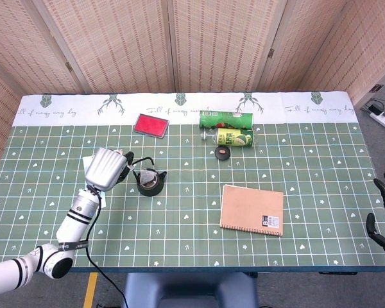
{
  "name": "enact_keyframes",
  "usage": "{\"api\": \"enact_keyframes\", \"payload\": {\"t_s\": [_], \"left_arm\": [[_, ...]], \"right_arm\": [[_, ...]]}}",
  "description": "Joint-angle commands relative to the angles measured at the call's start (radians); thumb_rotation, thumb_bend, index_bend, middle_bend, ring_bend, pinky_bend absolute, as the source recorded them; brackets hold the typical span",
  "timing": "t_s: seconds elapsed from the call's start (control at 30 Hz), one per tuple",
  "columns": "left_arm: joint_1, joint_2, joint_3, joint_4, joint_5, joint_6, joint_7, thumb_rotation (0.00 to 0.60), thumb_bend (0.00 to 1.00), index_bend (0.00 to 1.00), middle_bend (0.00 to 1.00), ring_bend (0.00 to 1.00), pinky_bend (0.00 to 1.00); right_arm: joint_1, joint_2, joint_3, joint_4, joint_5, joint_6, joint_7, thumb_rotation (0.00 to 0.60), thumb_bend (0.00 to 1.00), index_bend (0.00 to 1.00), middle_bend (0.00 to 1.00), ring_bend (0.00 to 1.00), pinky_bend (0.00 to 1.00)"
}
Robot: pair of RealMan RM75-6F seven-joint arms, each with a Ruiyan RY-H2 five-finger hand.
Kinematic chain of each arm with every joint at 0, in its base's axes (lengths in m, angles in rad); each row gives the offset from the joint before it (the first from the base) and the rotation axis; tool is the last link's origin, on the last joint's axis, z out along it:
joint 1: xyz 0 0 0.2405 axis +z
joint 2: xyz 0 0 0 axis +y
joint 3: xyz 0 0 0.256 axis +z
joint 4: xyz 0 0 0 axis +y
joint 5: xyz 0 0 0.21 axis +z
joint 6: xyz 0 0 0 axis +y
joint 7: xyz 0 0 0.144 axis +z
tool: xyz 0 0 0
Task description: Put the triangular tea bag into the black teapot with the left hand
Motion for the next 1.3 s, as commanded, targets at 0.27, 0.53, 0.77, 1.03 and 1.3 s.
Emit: {"api": "enact_keyframes", "payload": {"t_s": [0.27, 0.53, 0.77, 1.03, 1.3], "left_arm": [[0.109, -0.032, 0.082, -0.061, 0.070, 0.101, -0.080, 0.600, 0.43, 0.66, 1.00, 1.00, 1.00], [0.177, -0.049, 0.126, -0.074, 0.060, 0.106, -0.130, 0.600, 0.43, 0.64, 1.00, 1.00, 1.00], [0.240, -0.070, 0.153, -0.050, 0.061, 0.128, -0.197, 0.600, 0.43, 0.66, 1.00, 1.00, 1.00], [0.275, -0.098, 0.171, -0.011, 0.063, 0.099, -0.248, 0.600, 0.43, 0.63, 1.00, 1.00, 1.00], [0.304, -0.132, 0.179, 0.046, 0.055, 0.070, -0.306, 0.600, 0.43, 0.64, 1.00, 1.00, 1.00]], "right_arm": [[-0.003, 0.005, -0.003, 0.003, -0.007, 0.006, 0.016, 0.600, 0.62, 0.00, 0.00, 0.03, 0.00], [-0.008, 0.004, -0.011, 0.001, -0.031, 0.021, 0.011, 0.600, 0.62, 0.00, 0.00, 0.03, 0.00], [-0.013, 0.007, -0.009, 0.006, -0.033, 0.036, 0.024, 0.600, 0.62, 0.00, 0.00, 0.03, 0.00], [-0.011, 0.004, -0.013, 0.004, -0.040, 0.033, 0.016, 0.600, 0.62, 0.00, 0.00, 0.03, 0.00], [-0.009, 0.003, -0.014, 0.005, -0.039, 0.028, 0.013, 0.600, 0.62, 0.00, 0.00, 0.03, 0.00]]}}
